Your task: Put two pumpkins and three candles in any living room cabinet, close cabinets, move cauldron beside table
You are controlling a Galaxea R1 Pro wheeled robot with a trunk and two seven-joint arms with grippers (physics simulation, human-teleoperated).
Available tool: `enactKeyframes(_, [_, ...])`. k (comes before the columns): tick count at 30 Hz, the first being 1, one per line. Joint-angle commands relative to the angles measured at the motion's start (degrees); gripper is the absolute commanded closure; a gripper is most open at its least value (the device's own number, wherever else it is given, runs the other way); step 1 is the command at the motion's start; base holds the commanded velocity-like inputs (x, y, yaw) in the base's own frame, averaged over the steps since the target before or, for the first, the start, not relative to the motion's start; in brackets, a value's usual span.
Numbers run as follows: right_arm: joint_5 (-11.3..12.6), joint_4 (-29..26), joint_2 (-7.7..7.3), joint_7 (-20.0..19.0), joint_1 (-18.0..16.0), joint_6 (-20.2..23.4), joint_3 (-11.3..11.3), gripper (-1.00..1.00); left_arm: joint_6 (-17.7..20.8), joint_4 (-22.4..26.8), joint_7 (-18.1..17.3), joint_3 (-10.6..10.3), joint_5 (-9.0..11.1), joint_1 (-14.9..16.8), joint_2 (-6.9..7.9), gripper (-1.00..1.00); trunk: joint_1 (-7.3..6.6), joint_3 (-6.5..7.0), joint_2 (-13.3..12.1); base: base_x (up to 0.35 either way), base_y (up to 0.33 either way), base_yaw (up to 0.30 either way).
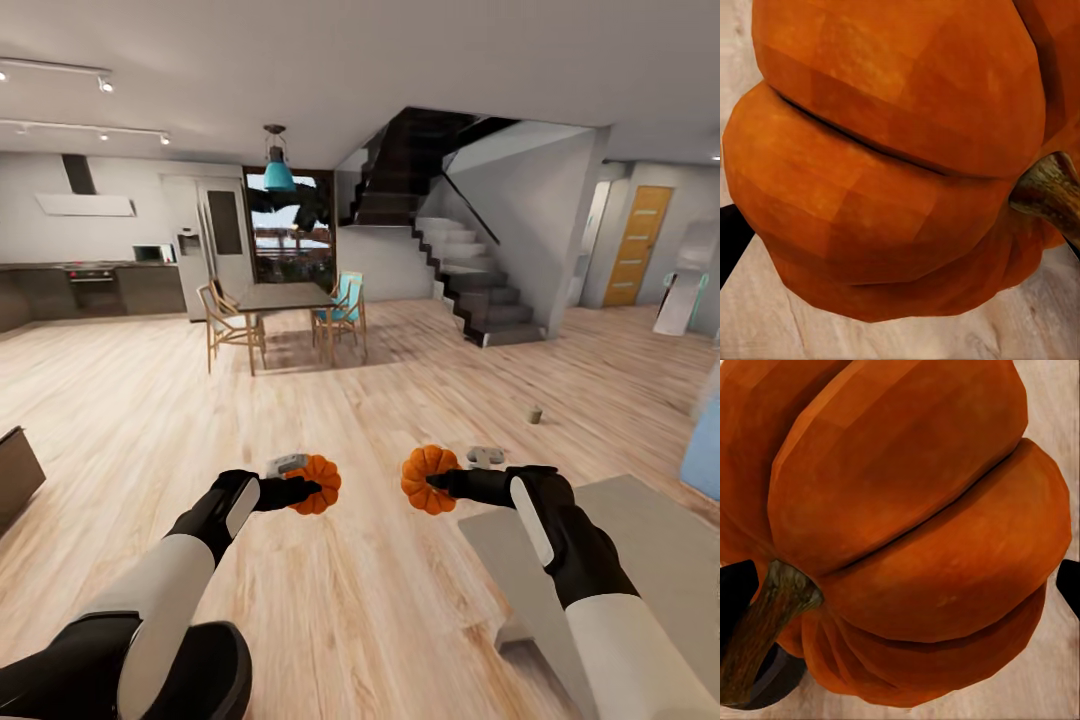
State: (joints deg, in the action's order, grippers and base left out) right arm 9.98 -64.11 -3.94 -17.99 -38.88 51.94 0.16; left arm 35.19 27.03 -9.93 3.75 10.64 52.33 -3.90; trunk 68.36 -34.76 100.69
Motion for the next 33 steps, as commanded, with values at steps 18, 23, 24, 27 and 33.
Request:
enactKeyframes(18, [0.7, 0.0, -0.02, 0.1, -0.1, 0.3, 0.0, 1.0, 0.4, 0.1, 0.0, 0.4, 0.0, 0.0, -0.05, 1.0, 0.03, -0.06, 0.0, 0.334, 0.0, -0.042])
enactKeyframes(23, [0.7, 0.0, -0.02, 0.1, -0.1, 0.3, 0.0, 1.0, 0.4, 0.1, 0.0, 0.4, 0.0, 0.0, -0.05, 1.0, 0.03, -0.06, 0.0, 0.321, 0.0, 0.0])
enactKeyframes(24, [0.7, 0.0, -0.02, 0.1, -0.1, 0.3, 0.0, 1.0, 0.4, 0.1, 0.0, 0.4, 0.0, 0.0, -0.05, 1.0, 0.03, -0.06, 0.0, 0.228, 0.0, 0.0])
enactKeyframes(27, [0.7, 0.0, -0.02, 0.1, -0.1, 0.3, 0.0, 1.0, 0.4, 0.1, 0.0, 0.4, 0.0, 0.0, -0.05, 1.0, 0.03, -0.06, 0.0, 0.089, 0.0, 0.0])
enactKeyframes(33, [0.7, 0.0, -0.02, 0.0, -0.1, 0.3, 0.0, 1.0, 0.4, 0.1, 0.1, 0.4, 0.0, 0.0, -0.05, 1.0, 0.03, -0.06, 0.0, 0.026, -0.001, 0.0])
